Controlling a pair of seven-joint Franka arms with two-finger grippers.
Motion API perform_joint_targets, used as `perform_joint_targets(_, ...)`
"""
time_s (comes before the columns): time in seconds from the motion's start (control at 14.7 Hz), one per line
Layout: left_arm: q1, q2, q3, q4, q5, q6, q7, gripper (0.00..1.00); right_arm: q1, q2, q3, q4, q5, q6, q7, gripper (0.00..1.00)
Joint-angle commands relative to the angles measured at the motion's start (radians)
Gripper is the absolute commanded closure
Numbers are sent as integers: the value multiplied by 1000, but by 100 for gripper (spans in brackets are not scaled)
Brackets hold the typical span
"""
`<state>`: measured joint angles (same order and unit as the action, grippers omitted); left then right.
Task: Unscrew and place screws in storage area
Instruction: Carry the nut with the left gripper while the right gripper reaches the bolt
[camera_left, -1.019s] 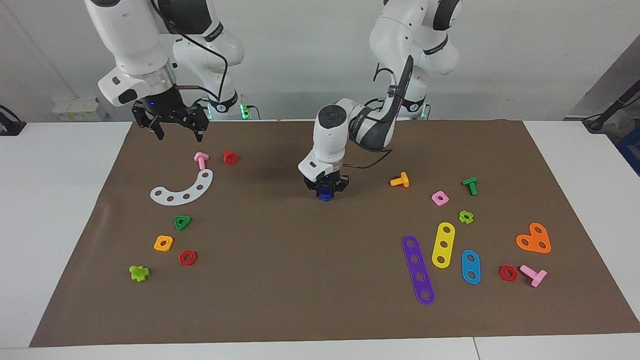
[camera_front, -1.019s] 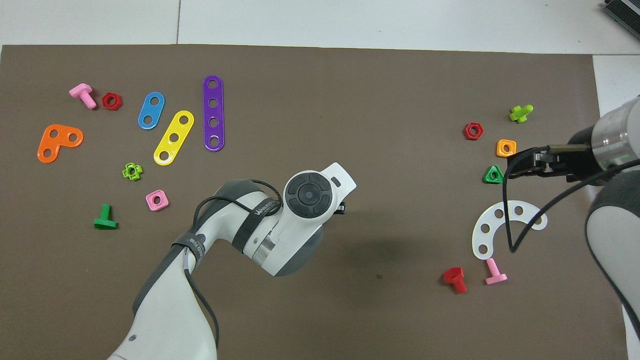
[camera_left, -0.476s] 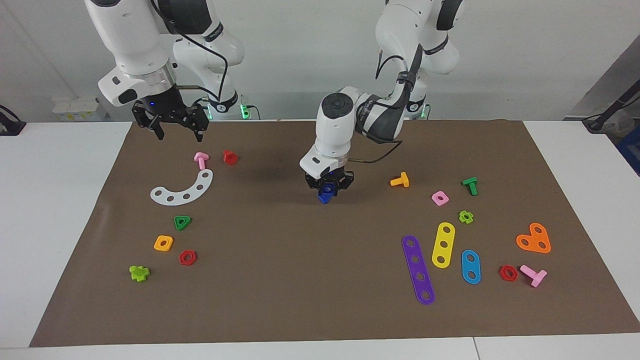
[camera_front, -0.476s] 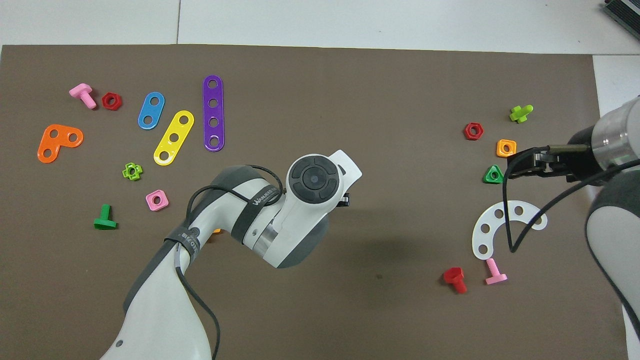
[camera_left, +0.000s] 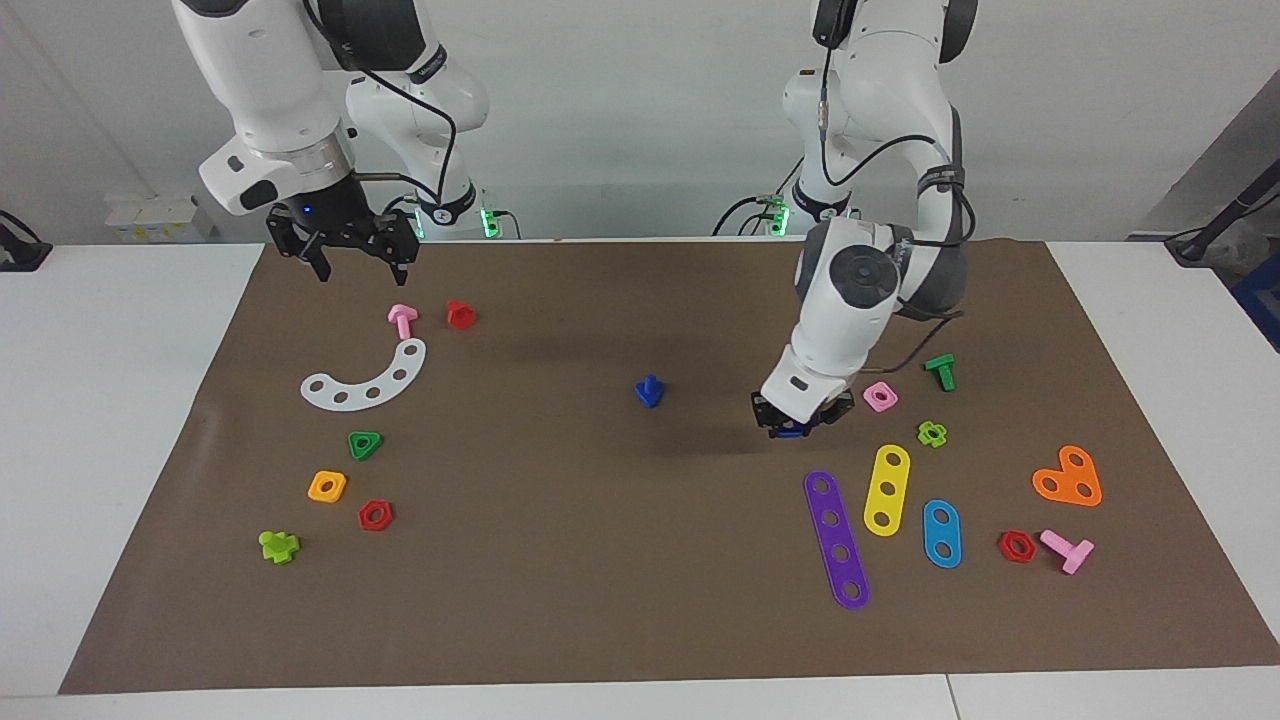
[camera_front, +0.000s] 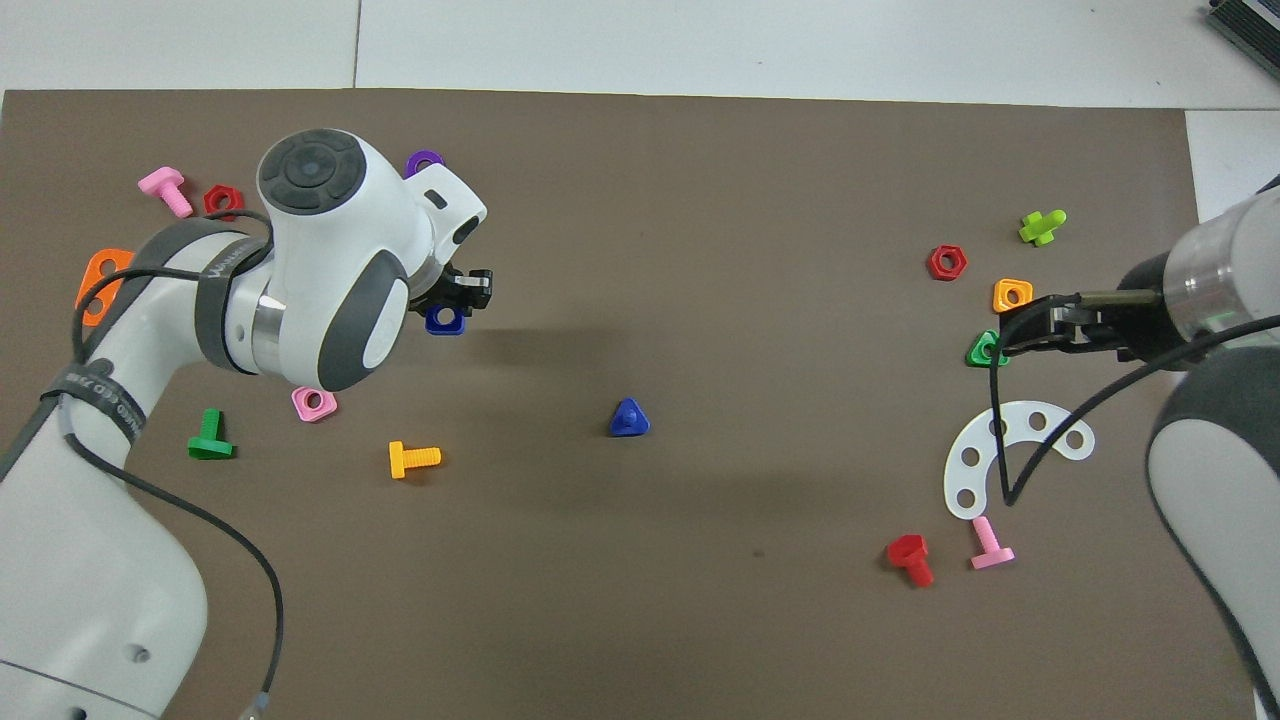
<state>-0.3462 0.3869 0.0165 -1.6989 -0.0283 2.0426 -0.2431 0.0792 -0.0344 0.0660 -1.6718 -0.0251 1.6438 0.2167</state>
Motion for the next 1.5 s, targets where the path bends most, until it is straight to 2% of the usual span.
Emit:
perform_joint_targets(0.0,26,-75,-6,-148,-18,51,74,100,66,-47,6,-115,4,121,88,1)
perform_joint_targets(0.14,44,-98,-6,-227,-18,128,88,100,111,-41,6,-134,4,162,131,1)
perform_joint_targets(0.41,59,-128,-6,-327,-18,212,102,100,207,34,6,-137,2,246,220,1)
perform_joint_targets(0.48,64,-129,-6,-347,-18,240,104,89,224,62,6,-134,1,281,254,1)
perform_joint_targets(0.54,76,-132,-6,-366,-18,266,104,37,241,91,6,-132,1,315,283,1)
perform_joint_targets(0.61,78,-134,-6,-369,-18,284,104,0,260,123,6,-129,-4,345,308,1)
perform_joint_targets(0.95,85,-126,-6,-322,-16,245,105,0,332,246,6,-129,-12,477,421,1)
perform_joint_targets(1.22,168,-132,-7,-205,-16,82,130,0,364,287,6,-129,-12,524,474,1)
perform_joint_targets(1.43,202,-193,-6,-194,-16,7,145,0,392,312,6,-131,-12,554,521,1)
